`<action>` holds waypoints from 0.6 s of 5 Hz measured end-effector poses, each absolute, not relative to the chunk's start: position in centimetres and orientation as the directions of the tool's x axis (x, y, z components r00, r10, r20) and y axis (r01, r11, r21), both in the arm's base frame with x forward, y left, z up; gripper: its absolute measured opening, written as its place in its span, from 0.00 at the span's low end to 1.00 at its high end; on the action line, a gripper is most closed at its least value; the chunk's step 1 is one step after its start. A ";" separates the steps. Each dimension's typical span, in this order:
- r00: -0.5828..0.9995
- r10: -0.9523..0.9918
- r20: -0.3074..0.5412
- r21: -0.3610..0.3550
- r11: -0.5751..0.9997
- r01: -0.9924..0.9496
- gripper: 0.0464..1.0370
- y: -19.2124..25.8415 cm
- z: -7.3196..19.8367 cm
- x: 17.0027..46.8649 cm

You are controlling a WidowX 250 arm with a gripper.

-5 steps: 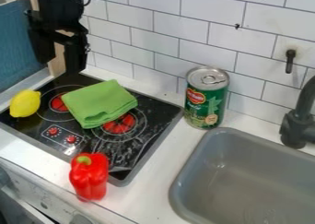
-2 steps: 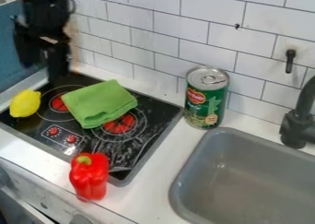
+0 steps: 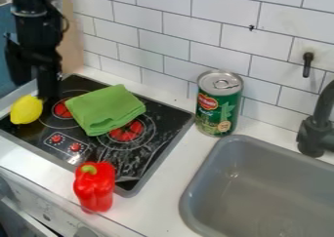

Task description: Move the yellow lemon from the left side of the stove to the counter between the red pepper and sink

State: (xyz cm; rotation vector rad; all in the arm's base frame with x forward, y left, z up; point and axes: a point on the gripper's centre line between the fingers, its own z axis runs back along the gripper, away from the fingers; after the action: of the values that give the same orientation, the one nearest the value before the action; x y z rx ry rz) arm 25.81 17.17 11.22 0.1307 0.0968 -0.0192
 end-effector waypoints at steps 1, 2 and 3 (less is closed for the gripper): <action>0.996 0.003 -0.088 0.134 0.991 0.009 0.97 19.2 11.1 25.8; 0.996 0.023 -0.090 0.138 0.990 -0.010 0.97 20.8 11.1 25.5; 0.994 0.022 -0.108 0.127 0.992 -0.008 0.97 21.8 10.4 25.5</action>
State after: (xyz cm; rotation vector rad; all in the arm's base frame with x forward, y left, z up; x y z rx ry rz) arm 25.49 21.81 10.35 0.1271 0.1095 0.0154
